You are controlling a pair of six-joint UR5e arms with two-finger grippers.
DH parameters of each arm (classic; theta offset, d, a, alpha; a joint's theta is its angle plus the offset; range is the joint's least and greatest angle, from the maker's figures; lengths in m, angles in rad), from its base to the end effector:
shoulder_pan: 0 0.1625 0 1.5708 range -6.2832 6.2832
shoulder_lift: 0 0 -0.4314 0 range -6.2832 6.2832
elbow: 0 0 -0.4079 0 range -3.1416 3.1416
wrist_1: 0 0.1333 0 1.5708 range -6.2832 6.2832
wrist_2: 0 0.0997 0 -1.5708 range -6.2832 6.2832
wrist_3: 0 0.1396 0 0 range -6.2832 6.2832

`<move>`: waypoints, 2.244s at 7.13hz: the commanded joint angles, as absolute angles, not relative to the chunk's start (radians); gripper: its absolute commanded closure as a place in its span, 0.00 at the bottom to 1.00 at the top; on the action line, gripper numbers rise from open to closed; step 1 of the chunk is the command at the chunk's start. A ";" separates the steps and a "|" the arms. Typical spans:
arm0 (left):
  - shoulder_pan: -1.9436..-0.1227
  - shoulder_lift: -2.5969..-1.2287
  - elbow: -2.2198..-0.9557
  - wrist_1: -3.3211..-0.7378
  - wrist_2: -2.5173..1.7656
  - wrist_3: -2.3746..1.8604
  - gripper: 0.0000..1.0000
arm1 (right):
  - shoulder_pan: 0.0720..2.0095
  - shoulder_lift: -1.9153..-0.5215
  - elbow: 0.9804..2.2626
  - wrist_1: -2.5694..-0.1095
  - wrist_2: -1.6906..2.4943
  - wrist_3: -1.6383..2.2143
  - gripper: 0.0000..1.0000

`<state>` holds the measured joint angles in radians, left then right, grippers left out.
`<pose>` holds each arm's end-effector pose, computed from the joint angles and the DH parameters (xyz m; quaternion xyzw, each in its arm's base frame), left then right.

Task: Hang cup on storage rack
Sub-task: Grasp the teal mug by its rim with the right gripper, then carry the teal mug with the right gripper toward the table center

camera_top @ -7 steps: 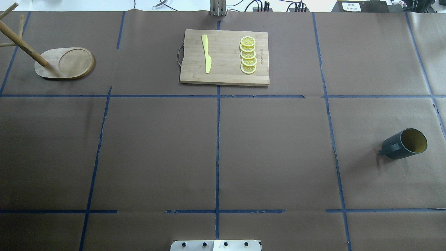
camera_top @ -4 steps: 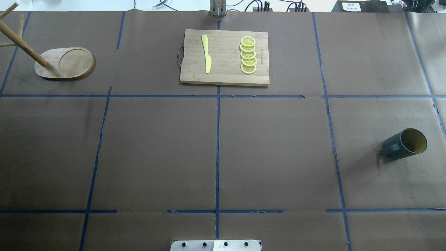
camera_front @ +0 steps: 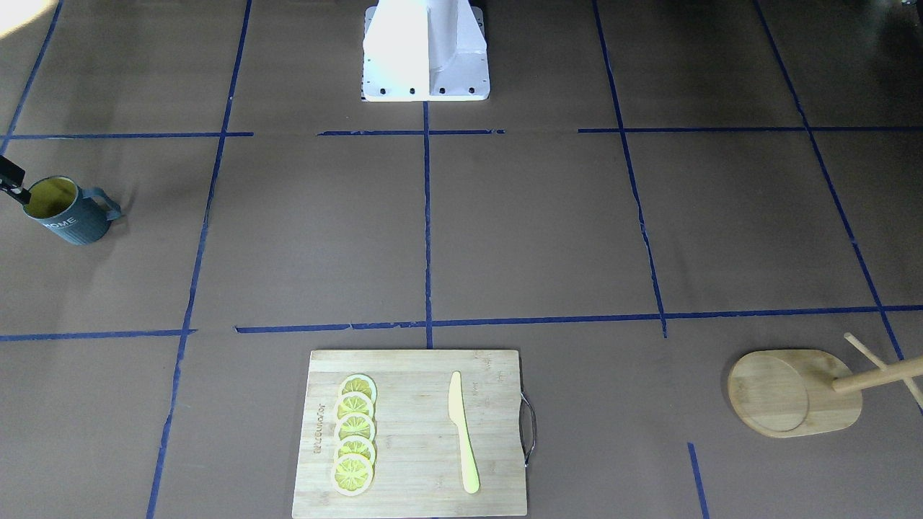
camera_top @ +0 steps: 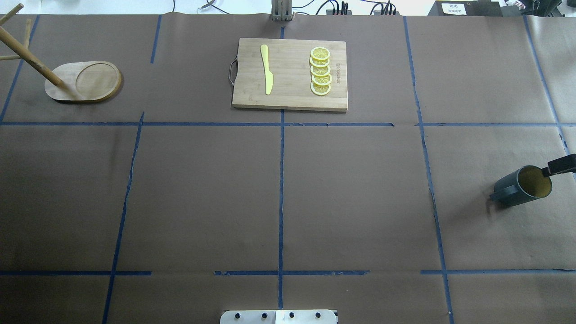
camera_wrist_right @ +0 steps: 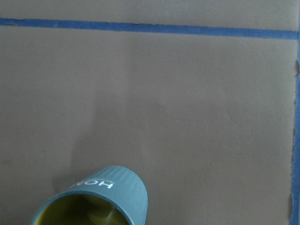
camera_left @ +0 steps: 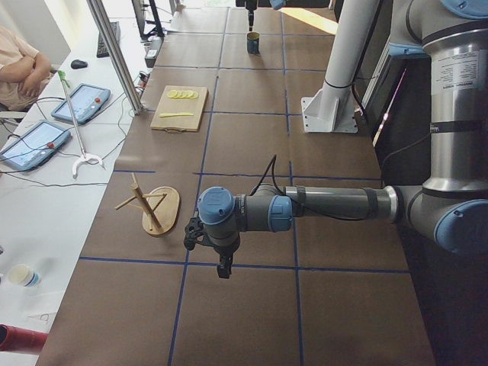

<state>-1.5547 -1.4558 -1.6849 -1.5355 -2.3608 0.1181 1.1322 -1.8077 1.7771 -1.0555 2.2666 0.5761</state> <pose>-0.0268 -0.4550 0.6932 0.0029 0.3851 0.0549 0.9212 -0.1491 -0.4211 0.6427 0.0364 -0.3989 -0.0189 0.9161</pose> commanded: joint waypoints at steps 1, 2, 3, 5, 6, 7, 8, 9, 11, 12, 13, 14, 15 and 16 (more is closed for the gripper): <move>-1.555 -1.456 -1.686 -1.536 -2.361 0.118 0.00 | 1.088 -1.809 1.749 -1.023 2.266 0.620 0.10; -1.555 -1.456 -1.686 -1.536 -2.361 0.118 0.00 | 1.071 -1.807 1.747 -1.022 2.267 0.677 0.21; -1.555 -1.456 -1.686 -1.536 -2.361 0.118 0.00 | 1.054 -1.804 1.747 -1.020 2.267 0.755 0.25; -1.555 -1.454 -1.684 -1.536 -2.361 0.118 0.00 | 1.023 -1.810 1.749 -0.940 2.252 1.022 0.31; -1.555 -1.454 -1.684 -1.536 -2.361 0.118 0.00 | 0.991 -1.825 1.749 -0.904 2.222 1.072 0.35; -1.554 -1.454 -1.684 -1.536 -2.361 0.118 0.00 | 0.971 -1.844 1.749 -0.902 2.205 1.074 0.48; -1.555 -1.454 -1.684 -1.536 -2.361 0.118 0.00 | 0.966 -1.856 1.749 -0.900 2.197 1.071 0.61; -1.555 -1.454 -1.684 -1.536 -2.361 0.118 0.00 | 0.963 -1.855 1.752 -0.900 2.185 1.060 0.81; -1.555 -1.453 -1.684 -1.536 -2.361 0.118 0.00 | 0.953 -1.823 1.767 -0.896 2.180 1.049 1.00; -1.555 -1.453 -1.683 -1.536 -2.359 0.118 0.00 | 0.945 -1.795 1.807 -0.932 2.207 1.049 1.00; -1.555 -1.453 -1.683 -1.536 -2.361 0.118 0.00 | 0.939 -1.732 1.880 -1.069 2.233 1.049 1.00; -1.555 -1.453 -1.683 -1.536 -2.361 0.118 0.00 | 0.919 -1.626 1.947 -1.232 2.221 1.051 1.00; -1.555 -1.451 -1.684 -1.536 -2.361 0.118 0.00 | 0.838 -1.480 1.954 -1.358 2.189 1.061 0.99; -1.555 -1.451 -1.686 -1.536 -2.361 0.118 0.00 | 0.809 -1.321 1.957 -1.550 2.119 1.068 0.99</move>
